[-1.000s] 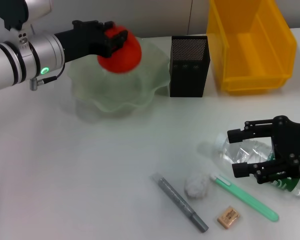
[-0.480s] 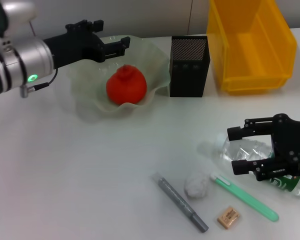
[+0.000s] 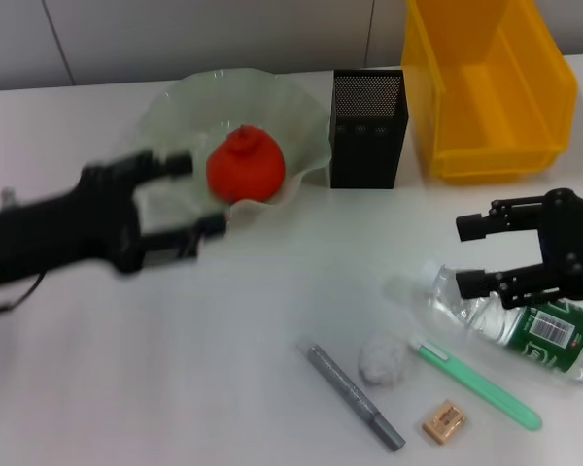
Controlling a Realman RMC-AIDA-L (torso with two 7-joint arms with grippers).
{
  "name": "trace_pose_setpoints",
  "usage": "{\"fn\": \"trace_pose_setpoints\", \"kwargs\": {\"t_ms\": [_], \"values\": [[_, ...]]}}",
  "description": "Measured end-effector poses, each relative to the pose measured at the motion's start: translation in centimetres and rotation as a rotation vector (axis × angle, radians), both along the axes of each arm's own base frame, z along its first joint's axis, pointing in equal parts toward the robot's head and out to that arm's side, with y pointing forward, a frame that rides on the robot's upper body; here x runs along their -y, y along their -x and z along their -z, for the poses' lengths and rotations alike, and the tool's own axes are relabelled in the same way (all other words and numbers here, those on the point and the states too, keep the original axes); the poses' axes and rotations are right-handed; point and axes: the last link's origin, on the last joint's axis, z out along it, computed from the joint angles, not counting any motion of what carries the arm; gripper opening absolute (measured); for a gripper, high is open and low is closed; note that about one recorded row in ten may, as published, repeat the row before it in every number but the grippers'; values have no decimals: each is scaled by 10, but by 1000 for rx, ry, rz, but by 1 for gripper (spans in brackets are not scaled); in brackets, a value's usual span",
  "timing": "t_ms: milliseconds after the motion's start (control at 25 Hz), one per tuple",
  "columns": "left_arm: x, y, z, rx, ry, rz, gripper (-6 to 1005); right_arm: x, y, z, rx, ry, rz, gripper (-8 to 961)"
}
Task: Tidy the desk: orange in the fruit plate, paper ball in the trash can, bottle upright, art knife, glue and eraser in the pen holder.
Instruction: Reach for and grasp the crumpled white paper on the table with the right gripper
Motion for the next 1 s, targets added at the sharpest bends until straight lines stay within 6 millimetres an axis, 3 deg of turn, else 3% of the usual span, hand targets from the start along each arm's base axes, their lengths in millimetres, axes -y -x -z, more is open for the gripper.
{"fn": "trace_pose_setpoints", "kwargs": {"t_ms": [120,400,720,1000], "values": [[29,22,-6,15,69,11,857,-3,5,-7,64,-3,37,774],[60,53,-12,24,56,-14,855,-7,21,-6,319,74,38,772],[72,63,2,-62,111,4,854,-31,70,19,741,214,-10,769],[73,62,7,-75,113,25,854,-41,95,55,874,228,-91,767]]}}
